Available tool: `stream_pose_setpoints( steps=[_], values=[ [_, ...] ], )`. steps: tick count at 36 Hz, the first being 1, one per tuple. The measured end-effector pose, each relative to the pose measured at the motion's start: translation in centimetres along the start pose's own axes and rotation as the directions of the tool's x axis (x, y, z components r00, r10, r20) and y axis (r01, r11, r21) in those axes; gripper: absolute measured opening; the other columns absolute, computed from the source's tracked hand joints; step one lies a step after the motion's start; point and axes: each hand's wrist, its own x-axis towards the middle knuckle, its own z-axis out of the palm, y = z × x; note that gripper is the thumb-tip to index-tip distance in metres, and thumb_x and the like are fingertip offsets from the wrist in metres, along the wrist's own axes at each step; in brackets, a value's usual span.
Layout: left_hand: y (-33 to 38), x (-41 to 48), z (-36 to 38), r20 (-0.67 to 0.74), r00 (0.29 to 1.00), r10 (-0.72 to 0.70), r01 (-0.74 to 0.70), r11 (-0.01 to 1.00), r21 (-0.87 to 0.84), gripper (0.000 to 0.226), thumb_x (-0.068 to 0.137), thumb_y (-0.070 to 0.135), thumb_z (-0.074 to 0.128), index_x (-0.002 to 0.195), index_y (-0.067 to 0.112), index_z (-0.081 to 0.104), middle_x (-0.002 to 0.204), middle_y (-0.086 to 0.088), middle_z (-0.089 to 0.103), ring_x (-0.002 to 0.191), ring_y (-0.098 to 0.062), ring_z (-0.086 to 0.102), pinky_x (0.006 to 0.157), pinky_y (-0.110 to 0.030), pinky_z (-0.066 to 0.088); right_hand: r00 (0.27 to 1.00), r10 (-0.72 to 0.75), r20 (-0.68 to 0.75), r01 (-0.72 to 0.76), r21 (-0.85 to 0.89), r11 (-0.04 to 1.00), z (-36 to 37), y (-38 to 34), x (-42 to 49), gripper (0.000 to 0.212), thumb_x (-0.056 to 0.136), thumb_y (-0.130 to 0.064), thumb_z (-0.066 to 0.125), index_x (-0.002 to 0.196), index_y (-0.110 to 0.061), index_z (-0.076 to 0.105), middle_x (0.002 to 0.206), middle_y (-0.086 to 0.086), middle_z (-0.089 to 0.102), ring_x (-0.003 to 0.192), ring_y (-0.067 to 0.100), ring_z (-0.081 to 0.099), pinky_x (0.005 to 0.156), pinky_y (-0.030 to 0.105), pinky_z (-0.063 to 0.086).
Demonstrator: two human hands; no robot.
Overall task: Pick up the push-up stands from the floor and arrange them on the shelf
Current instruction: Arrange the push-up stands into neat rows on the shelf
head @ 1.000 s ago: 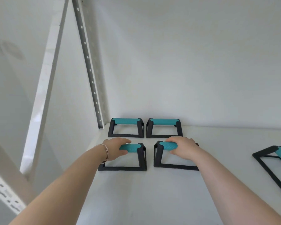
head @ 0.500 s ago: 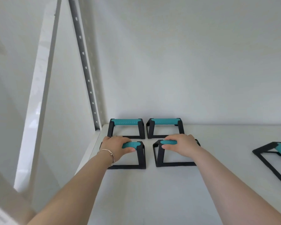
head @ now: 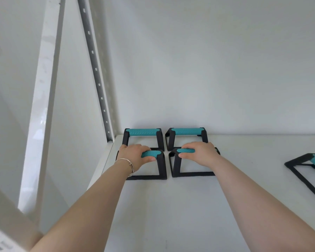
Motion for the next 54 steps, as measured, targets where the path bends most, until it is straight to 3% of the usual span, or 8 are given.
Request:
stream_pose_setpoints(
  steps=[8, 15, 21, 26, 36, 54],
  values=[
    [-0.2, 0.7, 0.5, -0.015, 1.0, 0.004, -0.004, 1.0, 0.018, 0.055, 0.086, 0.072, 0.035, 0.125, 0.038, 0.053, 0.1, 0.01, 0.06, 0.097, -0.016, 0.054, 0.091, -0.038, 0.037, 1.0, -0.004, -0.018, 0.005, 0.011, 1.0, 0.3, 0.0, 0.0, 0.041, 0.078, -0.075, 0.051, 0.102, -0.045, 0.065, 0.099, -0.016, 0.065, 0.092, 0.014, 0.046, 0.089, 0.034, 0.028],
    [-0.6, 1.1, 1.1, -0.046, 0.999, 0.018, -0.016, 0.999, 0.032, 0.055, 0.085, 0.073, 0.033, 0.123, 0.04, 0.053, 0.096, 0.011, 0.059, 0.094, -0.015, 0.054, 0.089, -0.037, 0.037, 1.0, 0.001, -0.023, -0.002, -0.013, 1.0, 0.3, -0.1, 0.0, 0.041, 0.079, -0.075, 0.051, 0.105, -0.045, 0.065, 0.095, -0.016, 0.062, 0.092, 0.015, 0.045, 0.093, 0.036, 0.03],
    [-0.7, 1.7, 1.3, -0.037, 0.999, 0.018, -0.017, 0.999, 0.033, 0.056, 0.085, 0.074, 0.033, 0.125, 0.04, 0.052, 0.099, 0.011, 0.06, 0.095, -0.016, 0.054, 0.089, -0.038, 0.037, 1.0, 0.01, -0.019, -0.01, -0.016, 1.0, 0.3, -0.1, 0.1, 0.044, 0.079, -0.076, 0.05, 0.108, -0.046, 0.063, 0.097, -0.016, 0.06, 0.087, 0.014, 0.036, 0.087, 0.033, 0.027],
    [-0.9, 2.0, 1.7, -0.051, 0.998, 0.022, -0.02, 0.999, 0.028, 0.057, 0.083, 0.076, 0.032, 0.123, 0.041, 0.053, 0.098, 0.012, 0.06, 0.094, -0.016, 0.054, 0.087, -0.037, 0.036, 1.0, -0.007, -0.006, 0.007, -0.038, 0.999, 0.6, 0.2, 0.2, 0.046, 0.078, -0.078, 0.046, 0.109, -0.047, 0.063, 0.108, -0.015, 0.066, 0.093, 0.013, 0.043, 0.093, 0.036, 0.03],
    [-1.0, 2.2, 1.7, -0.056, 0.998, 0.028, -0.026, 0.999, 0.032, 0.054, 0.084, 0.074, 0.032, 0.122, 0.042, 0.053, 0.095, 0.012, 0.059, 0.091, -0.015, 0.053, 0.086, -0.036, 0.036, 1.0, -0.007, 0.007, 0.007, -0.029, 1.0, 0.7, 0.1, 0.6, 0.045, 0.078, -0.078, 0.046, 0.105, -0.046, 0.063, 0.103, -0.015, 0.066, 0.103, 0.015, 0.052, 0.098, 0.039, 0.028],
    [-0.8, 1.9, 1.7, -0.067, 0.997, 0.026, -0.022, 0.998, 0.056, 0.054, 0.085, 0.074, 0.03, 0.121, 0.041, 0.054, 0.093, 0.011, 0.059, 0.09, -0.016, 0.054, 0.085, -0.037, 0.036, 0.999, -0.03, -0.031, 0.028, -0.062, 0.998, 1.2, 0.5, 0.6, 0.046, 0.078, -0.079, 0.044, 0.105, -0.047, 0.062, 0.099, -0.015, 0.066, 0.099, 0.015, 0.052, 0.092, 0.038, 0.031]
  ],
)
